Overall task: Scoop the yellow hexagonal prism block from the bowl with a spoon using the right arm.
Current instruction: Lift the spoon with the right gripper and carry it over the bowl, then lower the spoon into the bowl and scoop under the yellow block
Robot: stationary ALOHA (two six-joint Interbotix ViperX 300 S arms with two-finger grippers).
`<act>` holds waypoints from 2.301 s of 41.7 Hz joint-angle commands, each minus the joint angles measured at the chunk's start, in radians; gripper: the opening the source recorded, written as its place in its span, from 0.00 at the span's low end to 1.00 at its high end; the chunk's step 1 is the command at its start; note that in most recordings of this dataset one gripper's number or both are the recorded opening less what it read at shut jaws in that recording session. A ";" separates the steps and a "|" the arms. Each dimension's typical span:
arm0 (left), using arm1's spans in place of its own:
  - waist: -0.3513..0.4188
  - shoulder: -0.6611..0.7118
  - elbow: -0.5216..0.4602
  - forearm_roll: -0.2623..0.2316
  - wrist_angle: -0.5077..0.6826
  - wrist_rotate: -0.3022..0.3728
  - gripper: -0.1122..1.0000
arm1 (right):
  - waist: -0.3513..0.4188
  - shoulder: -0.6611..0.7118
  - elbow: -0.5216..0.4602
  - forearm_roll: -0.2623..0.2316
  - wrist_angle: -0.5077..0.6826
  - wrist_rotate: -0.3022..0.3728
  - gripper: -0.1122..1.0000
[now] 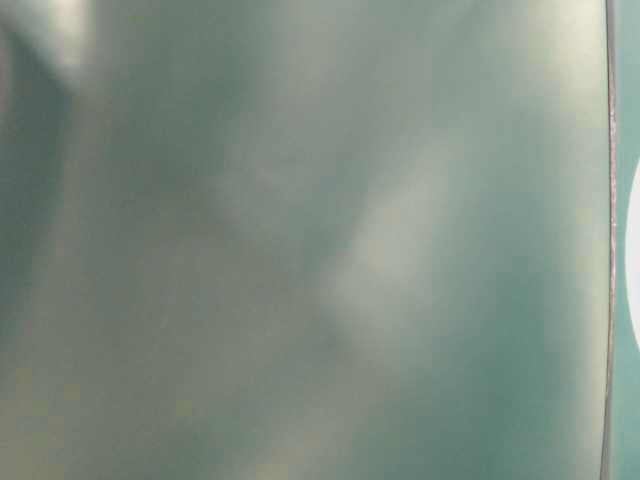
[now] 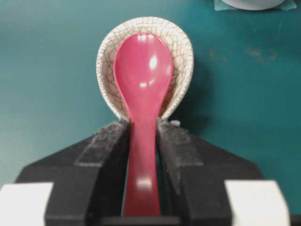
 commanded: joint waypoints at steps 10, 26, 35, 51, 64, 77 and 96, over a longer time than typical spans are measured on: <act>0.003 0.008 -0.018 0.002 -0.005 0.002 0.10 | -0.003 -0.092 -0.003 0.006 0.011 -0.009 0.34; 0.003 0.008 -0.020 0.002 -0.006 0.002 0.10 | -0.103 -0.391 -0.060 0.006 0.356 -0.124 0.34; 0.003 0.008 -0.018 0.003 -0.008 0.003 0.10 | -0.218 -0.540 -0.152 0.005 0.652 -0.219 0.34; 0.003 0.008 -0.018 0.003 -0.005 0.003 0.10 | -0.453 -0.632 -0.380 -0.003 1.170 -0.327 0.34; 0.003 0.009 -0.018 0.003 -0.005 0.011 0.10 | -0.575 -0.561 -0.589 -0.009 1.517 -0.324 0.34; 0.003 0.008 -0.018 0.003 -0.005 0.011 0.10 | -0.611 -0.397 -0.756 -0.035 1.752 -0.319 0.34; 0.003 0.008 -0.020 0.003 -0.006 0.011 0.10 | -0.611 -0.241 -0.893 -0.092 1.850 -0.316 0.34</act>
